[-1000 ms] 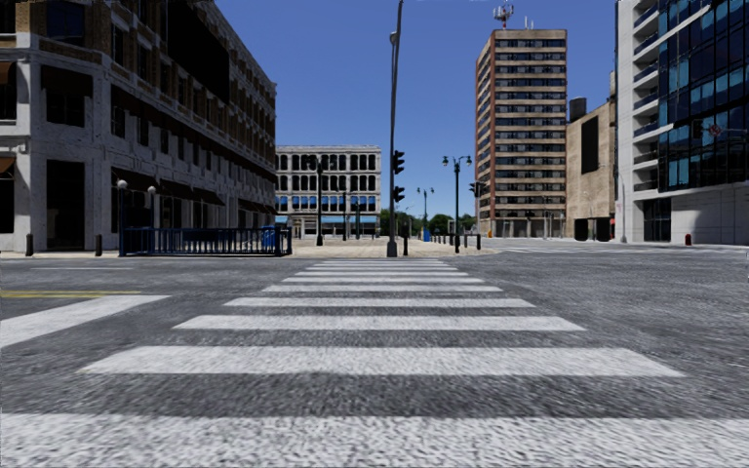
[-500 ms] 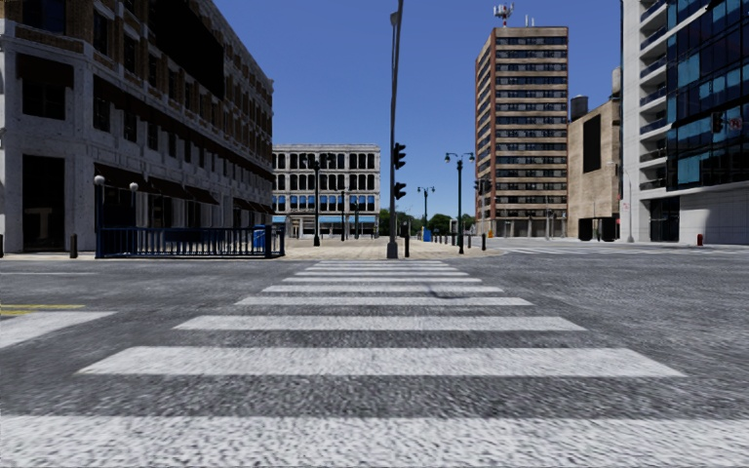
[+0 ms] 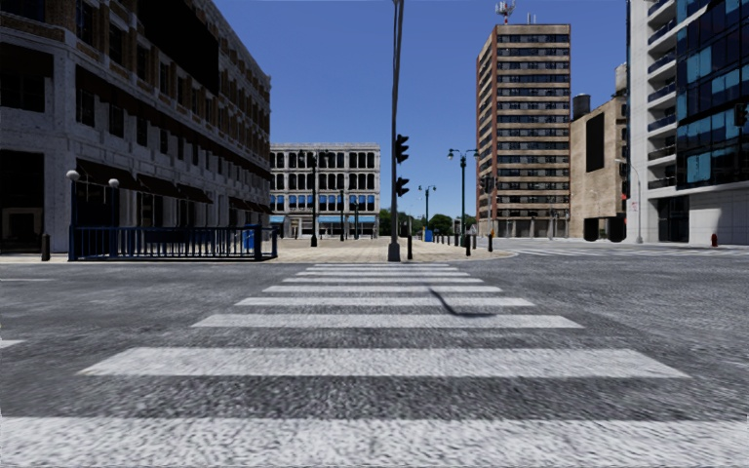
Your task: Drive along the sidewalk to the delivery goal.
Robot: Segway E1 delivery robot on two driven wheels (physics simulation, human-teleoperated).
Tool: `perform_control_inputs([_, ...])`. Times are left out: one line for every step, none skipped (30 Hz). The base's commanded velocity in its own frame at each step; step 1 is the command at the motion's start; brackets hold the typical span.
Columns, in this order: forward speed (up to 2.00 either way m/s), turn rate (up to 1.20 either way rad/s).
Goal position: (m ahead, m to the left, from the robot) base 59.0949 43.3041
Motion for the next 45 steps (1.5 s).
perform_control_inputs([2.00, 0.00])
perform_control_inputs([2.00, 0.00])
perform_control_inputs([2.00, 0.00])
perform_control_inputs([2.00, 0.00])
perform_control_inputs([2.00, 0.00])
perform_control_inputs([2.00, 0.00])
perform_control_inputs([2.00, 0.00])
perform_control_inputs([2.00, 0.00])
perform_control_inputs([2.00, 0.00])
perform_control_inputs([2.00, 0.00])
perform_control_inputs([2.00, 0.00])
perform_control_inputs([2.00, 0.00])
perform_control_inputs([2.00, 0.00])
perform_control_inputs([2.00, 0.00])
perform_control_inputs([2.00, 0.00])
perform_control_inputs([2.00, 0.00])
perform_control_inputs([2.00, 0.00])
perform_control_inputs([2.00, 0.00])
perform_control_inputs([2.00, 0.00])
perform_control_inputs([2.00, 0.00])
perform_control_inputs([2.00, 0.00])
perform_control_inputs([2.00, 0.00])
perform_control_inputs([2.00, 0.00])
perform_control_inputs([2.00, 0.00])
perform_control_inputs([2.00, 0.00])
perform_control_inputs([2.00, 0.00])
perform_control_inputs([2.00, 0.00])
perform_control_inputs([2.00, 0.00])
perform_control_inputs([2.00, 0.00])
perform_control_inputs([2.00, 0.00])
perform_control_inputs([2.00, 0.00])
perform_control_inputs([2.00, 0.00])
perform_control_inputs([2.00, 0.00])
perform_control_inputs([2.00, 0.00])
perform_control_inputs([2.00, 0.00])
perform_control_inputs([2.00, 0.00])
perform_control_inputs([2.00, 0.00])
perform_control_inputs([2.00, 0.00])
perform_control_inputs([2.00, 0.00])
perform_control_inputs([2.00, 0.00])
perform_control_inputs([2.00, 0.00])
perform_control_inputs([2.00, 0.00])
perform_control_inputs([2.00, 0.00])
perform_control_inputs([2.00, 0.00])
perform_control_inputs([2.00, 0.00])
